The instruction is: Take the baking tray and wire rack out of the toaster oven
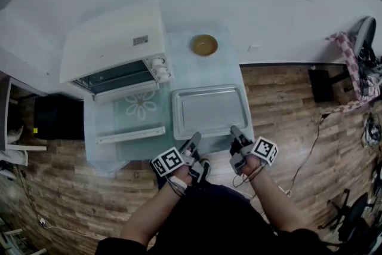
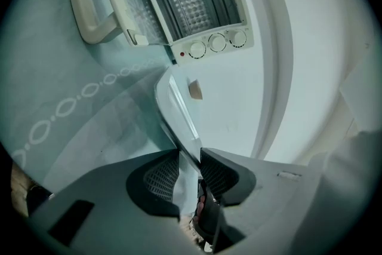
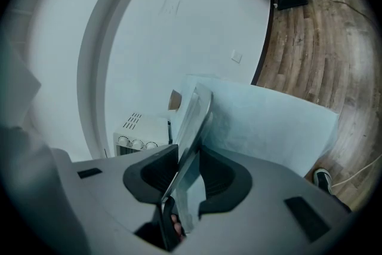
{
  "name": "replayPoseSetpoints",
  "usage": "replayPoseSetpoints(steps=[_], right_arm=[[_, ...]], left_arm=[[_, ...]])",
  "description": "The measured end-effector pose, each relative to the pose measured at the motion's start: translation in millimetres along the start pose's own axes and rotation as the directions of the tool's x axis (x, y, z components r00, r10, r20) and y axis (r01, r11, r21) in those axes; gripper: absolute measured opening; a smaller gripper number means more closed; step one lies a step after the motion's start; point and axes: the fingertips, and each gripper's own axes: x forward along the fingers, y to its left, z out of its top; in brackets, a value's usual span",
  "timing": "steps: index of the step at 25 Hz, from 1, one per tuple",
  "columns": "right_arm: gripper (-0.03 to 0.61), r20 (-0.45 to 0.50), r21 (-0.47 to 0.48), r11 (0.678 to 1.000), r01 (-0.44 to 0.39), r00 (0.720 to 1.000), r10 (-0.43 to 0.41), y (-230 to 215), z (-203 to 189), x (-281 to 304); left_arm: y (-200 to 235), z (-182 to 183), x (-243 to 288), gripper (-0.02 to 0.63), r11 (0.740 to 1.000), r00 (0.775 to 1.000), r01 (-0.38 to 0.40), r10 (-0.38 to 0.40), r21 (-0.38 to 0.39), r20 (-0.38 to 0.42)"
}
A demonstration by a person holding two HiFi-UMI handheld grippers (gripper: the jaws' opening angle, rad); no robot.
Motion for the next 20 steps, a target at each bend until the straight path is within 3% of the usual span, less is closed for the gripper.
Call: replayPoseSetpoints(steps=[4,8,11,20], right_arm=[[0.117,-0.063,-0.026,0.998,0.06,0.996,-0.062,-3.2,-8.5,2.6],[0.132,-0.128,-0.141,0.988,0.063,0.988,-0.081,-2.8,-13.8,9.0],[0.141,-0.152,-0.176,0.98,0.088,0.982,-0.115,-2.6,-19.4,7.6],[0.187,-0.263,-0.343,0.937,0.064,0.951,-0.162,-2.9,-28.8,6.8]], left_arm=[[8.6,-1.0,0.3,0.109,0.999,0.999,-0.047,0.048,0.027,-0.022],[15.6,-3.3,0.3,0.109,0.992,0.993,-0.107,0.111,0.066,-0.051],[17.2,-5.2,-0.1,0.109,0.984,0.986,-0.135,0.144,0.117,-0.078],[15.2,-8.0,-3.1,0.13,0.958,0.969,-0.147,0.189,0.246,-0.156]])
